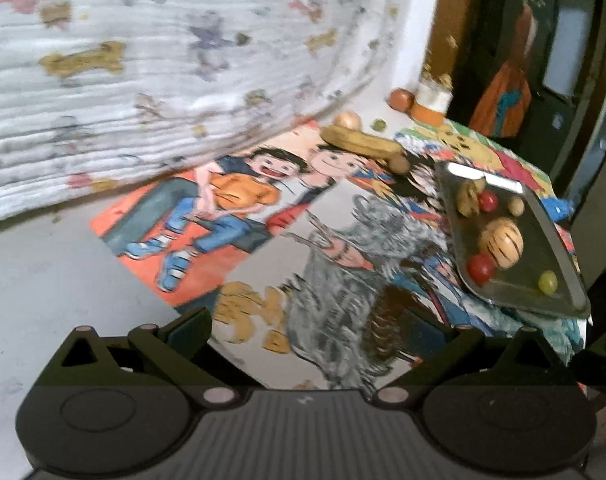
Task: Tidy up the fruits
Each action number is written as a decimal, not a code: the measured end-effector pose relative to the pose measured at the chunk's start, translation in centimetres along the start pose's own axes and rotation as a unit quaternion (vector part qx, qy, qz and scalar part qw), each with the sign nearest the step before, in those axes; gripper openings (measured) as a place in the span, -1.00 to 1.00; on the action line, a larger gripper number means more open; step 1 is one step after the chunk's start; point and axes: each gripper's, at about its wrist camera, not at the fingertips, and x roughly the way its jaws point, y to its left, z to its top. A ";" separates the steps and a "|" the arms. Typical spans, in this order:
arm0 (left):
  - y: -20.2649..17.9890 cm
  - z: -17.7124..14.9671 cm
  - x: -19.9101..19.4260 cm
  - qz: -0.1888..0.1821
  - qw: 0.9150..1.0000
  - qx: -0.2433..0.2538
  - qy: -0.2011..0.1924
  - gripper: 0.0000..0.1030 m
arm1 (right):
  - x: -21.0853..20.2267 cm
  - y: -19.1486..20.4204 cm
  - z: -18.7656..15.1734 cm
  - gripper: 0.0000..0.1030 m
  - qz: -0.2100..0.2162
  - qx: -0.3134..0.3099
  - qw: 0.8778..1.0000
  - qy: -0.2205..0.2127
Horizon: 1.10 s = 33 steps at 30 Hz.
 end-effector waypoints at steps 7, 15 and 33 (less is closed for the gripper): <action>2.9 1.1 -0.6 0.008 0.999 -0.034 -0.019 0.99 | 0.2 2.3 3.5 0.99 -0.002 -0.049 0.999 -0.023; 5.6 2.0 1.0 0.022 0.997 -0.067 -0.027 0.99 | 2.2 2.7 8.6 0.99 -0.008 -0.055 0.997 -0.060; 5.7 7.3 4.0 0.046 0.995 -0.036 -0.078 0.99 | 6.3 1.6 16.9 0.99 0.002 -0.096 0.989 -0.109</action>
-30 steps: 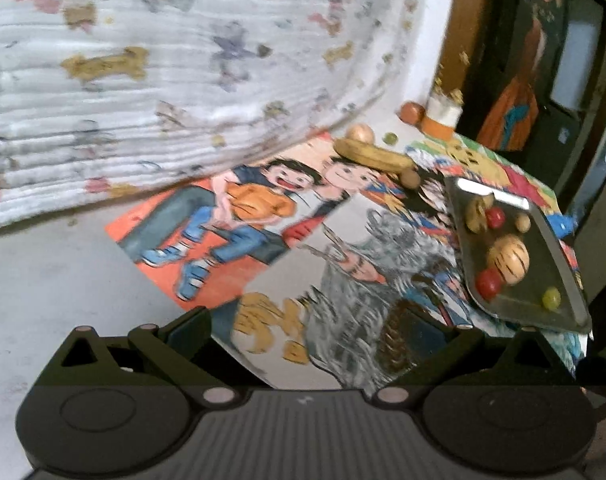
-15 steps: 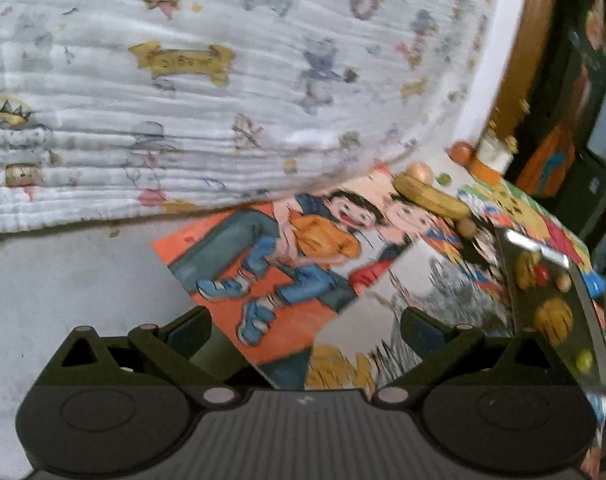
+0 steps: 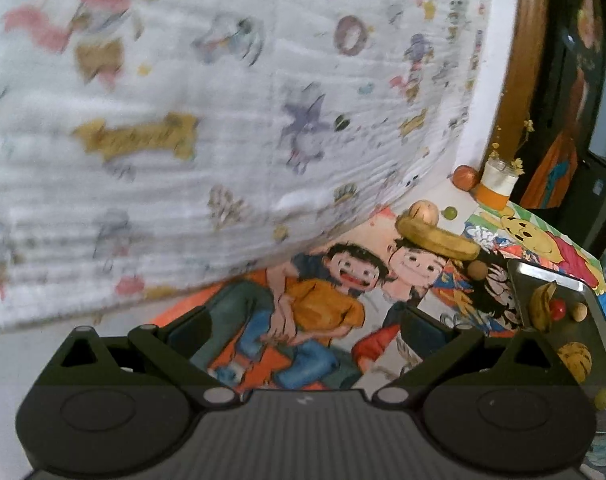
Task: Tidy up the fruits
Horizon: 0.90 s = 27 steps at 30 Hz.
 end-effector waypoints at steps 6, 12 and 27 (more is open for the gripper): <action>-1.7 2.1 0.6 -0.011 0.998 0.061 -0.017 0.99 | 2.4 -1.3 1.1 0.99 0.037 -0.043 0.998 -0.001; -3.5 3.9 2.0 -0.016 0.988 0.149 -0.035 0.99 | 4.8 -1.7 -1.2 0.99 0.044 -0.107 0.992 0.043; -9.2 6.1 5.6 -0.020 0.918 0.364 -0.158 0.99 | 13.3 -5.3 -3.7 0.99 0.055 -0.119 0.979 0.157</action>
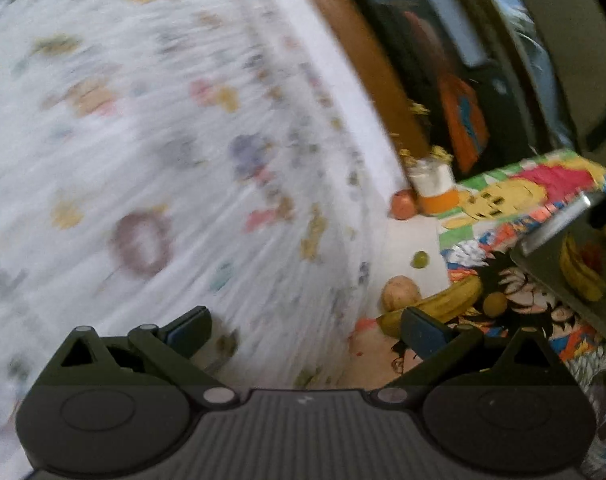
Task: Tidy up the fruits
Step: 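Grasp the second yellow banana at its middle with the left gripper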
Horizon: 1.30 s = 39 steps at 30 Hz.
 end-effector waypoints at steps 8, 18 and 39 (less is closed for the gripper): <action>-3.8 0.1 4.2 -0.026 0.984 0.173 -0.021 0.99 | 4.3 1.7 0.0 0.98 0.044 -0.100 0.994 0.031; -7.9 -1.4 8.5 -0.092 0.939 0.326 -0.048 0.99 | 8.3 0.0 1.1 0.84 0.070 -0.072 0.994 0.053; -9.8 -2.5 14.5 -0.204 0.880 0.426 -0.048 0.54 | 10.5 0.3 1.3 0.40 0.113 -0.059 0.991 0.049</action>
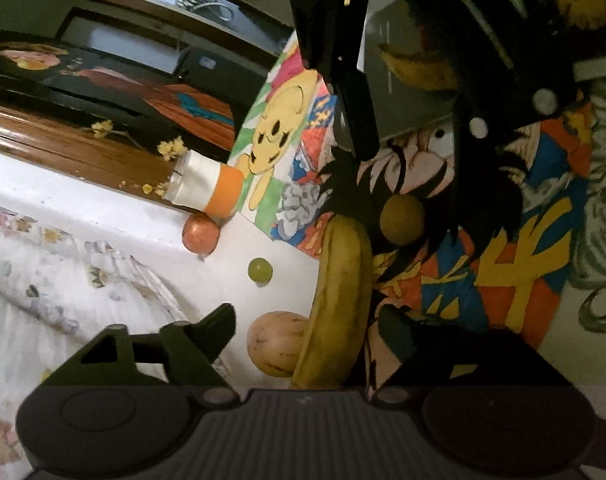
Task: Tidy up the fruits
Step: 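Grasp the second yellow banana at its middle with the left gripper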
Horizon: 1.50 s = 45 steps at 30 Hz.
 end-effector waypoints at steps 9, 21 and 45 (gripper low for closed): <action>0.0 -0.1 0.8 -0.031 1.000 0.001 -0.005 0.14 | 0.6 0.1 -0.1 0.16 0.002 -0.006 1.000 -0.005; 0.9 -0.2 1.2 -0.049 0.999 -0.020 -0.009 0.15 | 1.5 0.2 0.1 -0.32 -0.011 0.005 1.000 -0.010; 1.7 0.7 0.3 -0.095 0.992 -0.081 0.018 -0.34 | -0.3 0.4 -1.9 -0.45 -0.007 0.021 1.000 -0.012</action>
